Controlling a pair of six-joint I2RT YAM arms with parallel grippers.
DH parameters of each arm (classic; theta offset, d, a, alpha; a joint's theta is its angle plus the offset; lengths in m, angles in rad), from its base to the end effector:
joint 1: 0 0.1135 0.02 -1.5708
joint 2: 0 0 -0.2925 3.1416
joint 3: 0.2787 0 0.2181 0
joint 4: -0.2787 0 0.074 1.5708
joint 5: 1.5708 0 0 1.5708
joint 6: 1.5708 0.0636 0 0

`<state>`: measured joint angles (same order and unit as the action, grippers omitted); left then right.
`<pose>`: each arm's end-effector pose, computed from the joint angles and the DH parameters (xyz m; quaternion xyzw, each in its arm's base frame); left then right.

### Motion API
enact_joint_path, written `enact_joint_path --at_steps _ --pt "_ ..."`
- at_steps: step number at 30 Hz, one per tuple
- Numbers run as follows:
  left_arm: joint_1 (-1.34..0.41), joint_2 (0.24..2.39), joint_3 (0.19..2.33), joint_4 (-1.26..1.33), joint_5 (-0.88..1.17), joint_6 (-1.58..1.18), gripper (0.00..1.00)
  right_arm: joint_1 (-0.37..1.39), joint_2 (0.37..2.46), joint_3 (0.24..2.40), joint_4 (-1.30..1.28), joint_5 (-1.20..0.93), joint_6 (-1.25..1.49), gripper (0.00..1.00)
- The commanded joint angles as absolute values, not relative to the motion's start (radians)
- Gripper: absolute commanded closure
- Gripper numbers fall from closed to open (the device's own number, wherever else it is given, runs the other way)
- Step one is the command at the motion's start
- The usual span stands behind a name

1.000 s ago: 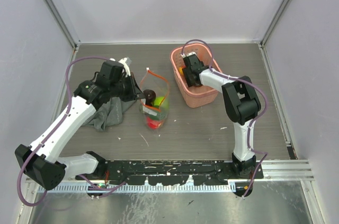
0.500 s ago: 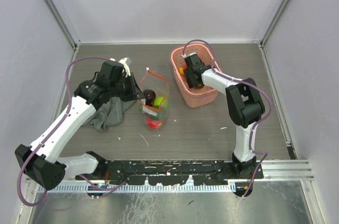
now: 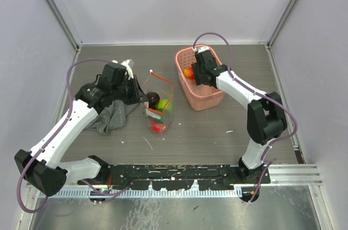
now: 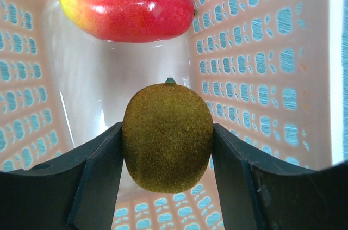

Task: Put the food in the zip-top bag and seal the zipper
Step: Place the fake fruit in the zipper food storage bag.

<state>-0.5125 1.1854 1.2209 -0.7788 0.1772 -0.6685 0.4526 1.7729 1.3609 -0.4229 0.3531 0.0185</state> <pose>0.1845 -0.1167 0.3595 -0.0356 0.9120 -0.2903 0.2875 0.3555 0.1484 0.2720 -0.1361 0.9106 -0.0767 0.3826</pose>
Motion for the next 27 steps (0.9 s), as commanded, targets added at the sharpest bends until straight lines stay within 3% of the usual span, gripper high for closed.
enact_joint_path --at_steps 1,27 --pt "-0.515 1.145 1.222 -0.762 0.157 -0.661 1.0 0.467 1.668 1.358 -0.435 0.351 0.052 0.52" --pt "-0.515 1.08 1.227 -0.817 0.13 -0.659 1.0 0.569 1.348 1.331 -0.44 0.182 0.136 0.54"
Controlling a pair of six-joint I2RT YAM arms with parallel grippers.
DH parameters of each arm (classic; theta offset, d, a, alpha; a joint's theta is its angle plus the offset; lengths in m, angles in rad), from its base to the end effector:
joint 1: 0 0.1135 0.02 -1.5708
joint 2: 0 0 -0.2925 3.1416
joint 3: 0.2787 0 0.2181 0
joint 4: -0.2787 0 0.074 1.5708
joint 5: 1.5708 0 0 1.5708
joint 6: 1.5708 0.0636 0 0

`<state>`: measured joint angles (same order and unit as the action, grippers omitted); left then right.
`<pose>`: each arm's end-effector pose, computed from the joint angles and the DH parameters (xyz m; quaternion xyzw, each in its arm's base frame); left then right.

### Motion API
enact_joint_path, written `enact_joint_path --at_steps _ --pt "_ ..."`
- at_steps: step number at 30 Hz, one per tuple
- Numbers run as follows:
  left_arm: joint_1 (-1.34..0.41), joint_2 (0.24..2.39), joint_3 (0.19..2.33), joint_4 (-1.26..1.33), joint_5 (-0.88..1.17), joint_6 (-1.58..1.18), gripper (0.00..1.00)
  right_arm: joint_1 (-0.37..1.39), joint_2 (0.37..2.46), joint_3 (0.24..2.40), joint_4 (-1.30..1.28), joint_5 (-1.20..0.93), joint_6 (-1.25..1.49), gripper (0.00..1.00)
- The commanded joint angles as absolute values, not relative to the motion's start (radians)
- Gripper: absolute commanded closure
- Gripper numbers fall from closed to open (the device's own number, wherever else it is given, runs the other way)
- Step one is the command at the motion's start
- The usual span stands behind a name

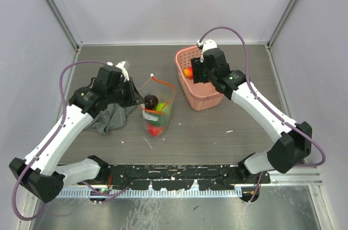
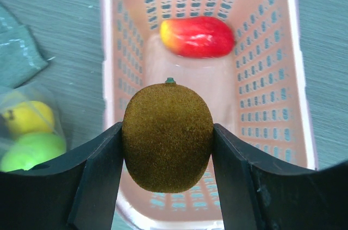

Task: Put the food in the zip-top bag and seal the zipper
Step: Place the fake fruit in the zipper food storage bag.

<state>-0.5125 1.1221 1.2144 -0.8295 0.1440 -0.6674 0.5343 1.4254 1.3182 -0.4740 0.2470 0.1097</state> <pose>0.1679 -0.1049 0.3641 -0.0415 0.9115 -0.2793 0.2989 0.2712 0.1424 0.3656 -0.1268 0.8661 0.0463 0.4813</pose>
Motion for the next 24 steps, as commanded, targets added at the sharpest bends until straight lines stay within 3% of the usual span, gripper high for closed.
enact_joint_path --at_steps 1,13,24 --pt "-0.516 1.079 1.227 -0.818 0.13 -0.659 1.0 0.579 1.342 1.332 -0.439 0.179 0.14 0.54" --pt "-0.515 1.055 1.205 -0.821 0.124 -0.667 1.0 0.775 1.294 1.372 -0.388 0.146 0.159 0.55" --pt "-0.516 1.041 1.181 -0.784 0.145 -0.664 1.0 0.887 1.297 1.361 -0.26 -0.042 0.205 0.56"
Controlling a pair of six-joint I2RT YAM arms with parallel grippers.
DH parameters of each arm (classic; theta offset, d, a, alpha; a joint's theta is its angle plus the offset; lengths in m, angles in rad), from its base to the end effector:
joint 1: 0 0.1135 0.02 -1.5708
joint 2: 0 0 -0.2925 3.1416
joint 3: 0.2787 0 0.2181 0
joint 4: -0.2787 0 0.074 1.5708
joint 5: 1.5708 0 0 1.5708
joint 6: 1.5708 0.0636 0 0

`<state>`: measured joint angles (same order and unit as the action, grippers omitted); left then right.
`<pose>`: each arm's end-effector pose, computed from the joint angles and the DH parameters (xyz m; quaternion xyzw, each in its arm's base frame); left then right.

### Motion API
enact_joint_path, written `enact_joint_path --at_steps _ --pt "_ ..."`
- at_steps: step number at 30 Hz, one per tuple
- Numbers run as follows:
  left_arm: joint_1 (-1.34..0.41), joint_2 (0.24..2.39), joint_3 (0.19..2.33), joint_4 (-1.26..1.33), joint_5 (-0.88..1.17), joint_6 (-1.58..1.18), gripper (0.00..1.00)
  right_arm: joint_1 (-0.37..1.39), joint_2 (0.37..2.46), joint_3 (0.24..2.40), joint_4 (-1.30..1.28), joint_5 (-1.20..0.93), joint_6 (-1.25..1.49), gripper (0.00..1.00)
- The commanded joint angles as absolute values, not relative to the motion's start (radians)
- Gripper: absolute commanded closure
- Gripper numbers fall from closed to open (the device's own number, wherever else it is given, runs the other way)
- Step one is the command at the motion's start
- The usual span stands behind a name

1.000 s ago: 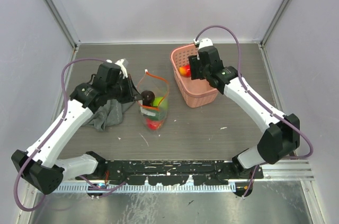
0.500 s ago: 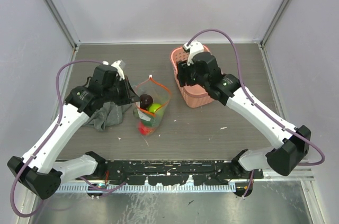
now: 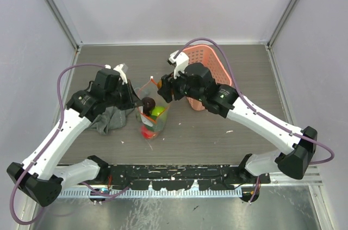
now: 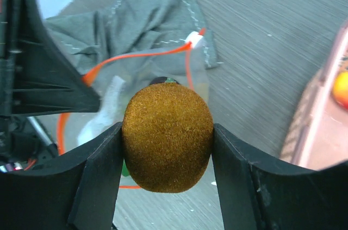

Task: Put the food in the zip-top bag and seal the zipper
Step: Place the fake fruit in the zipper food storage bag.

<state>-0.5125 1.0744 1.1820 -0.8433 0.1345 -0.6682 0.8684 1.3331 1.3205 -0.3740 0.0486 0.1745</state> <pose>0.1564 -0.0978 0.3609 -0.0438 0.9114 -0.2763 0.3019 0.1890 0.2185 0.4033 -0.2693 0.7847 0.2604 0.4938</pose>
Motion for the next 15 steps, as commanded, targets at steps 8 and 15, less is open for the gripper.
enact_joint_path --at_steps 8,15 --pt "-0.515 1.021 1.163 -0.764 0.144 -0.657 1.0 0.899 1.384 1.353 -0.197 -0.113 0.251 0.56" --pt "-0.516 1.016 1.16 -0.753 0.152 -0.663 1.0 0.902 1.464 1.379 -0.271 -0.061 0.266 0.54"
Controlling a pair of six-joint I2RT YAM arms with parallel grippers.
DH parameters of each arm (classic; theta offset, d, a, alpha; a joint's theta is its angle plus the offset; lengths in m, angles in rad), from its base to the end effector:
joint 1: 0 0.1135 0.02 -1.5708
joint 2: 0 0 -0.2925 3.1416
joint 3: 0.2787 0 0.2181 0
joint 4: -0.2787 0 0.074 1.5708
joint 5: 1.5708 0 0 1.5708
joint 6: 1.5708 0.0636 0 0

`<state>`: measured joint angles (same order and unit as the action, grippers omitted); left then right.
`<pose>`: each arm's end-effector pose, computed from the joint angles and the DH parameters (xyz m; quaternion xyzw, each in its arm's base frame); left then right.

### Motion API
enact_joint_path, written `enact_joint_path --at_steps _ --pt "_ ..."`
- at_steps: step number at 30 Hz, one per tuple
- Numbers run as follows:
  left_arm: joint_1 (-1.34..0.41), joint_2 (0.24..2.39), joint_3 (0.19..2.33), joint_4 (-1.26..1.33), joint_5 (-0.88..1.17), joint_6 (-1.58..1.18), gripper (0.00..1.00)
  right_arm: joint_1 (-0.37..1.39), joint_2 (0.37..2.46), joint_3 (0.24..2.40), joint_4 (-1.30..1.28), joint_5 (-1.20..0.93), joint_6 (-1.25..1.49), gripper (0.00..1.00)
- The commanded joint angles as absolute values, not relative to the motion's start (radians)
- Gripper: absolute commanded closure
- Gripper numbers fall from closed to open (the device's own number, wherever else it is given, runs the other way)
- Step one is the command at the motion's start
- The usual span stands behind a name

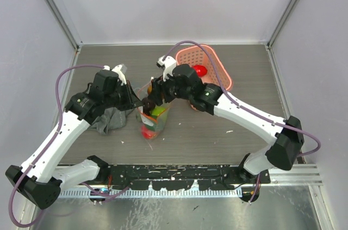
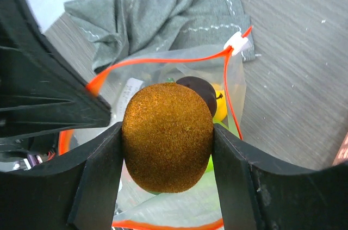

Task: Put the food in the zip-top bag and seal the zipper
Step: Place the fake fruit in the zipper food storage bag.

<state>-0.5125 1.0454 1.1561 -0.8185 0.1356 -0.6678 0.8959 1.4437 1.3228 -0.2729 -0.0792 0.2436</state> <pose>0.1519 -0.0954 0.3603 -0.0420 0.9057 -0.2833 0.3124 0.1993 0.2570 0.3852 -0.2871 0.7803 0.3269 0.4493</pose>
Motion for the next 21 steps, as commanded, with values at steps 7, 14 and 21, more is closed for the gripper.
enact_joint_path --at_steps 7,14,21 --pt "-0.515 1.019 1.158 -0.754 0.151 -0.666 1.0 0.902 1.519 1.403 -0.334 -0.024 0.267 0.45" --pt "-0.515 1.015 1.156 -0.765 0.138 -0.663 1.0 0.903 1.532 1.403 -0.337 0.009 0.263 0.32" --pt "-0.516 1.019 1.157 -0.766 0.138 -0.663 1.0 0.902 1.525 1.401 -0.337 0.017 0.258 0.24"
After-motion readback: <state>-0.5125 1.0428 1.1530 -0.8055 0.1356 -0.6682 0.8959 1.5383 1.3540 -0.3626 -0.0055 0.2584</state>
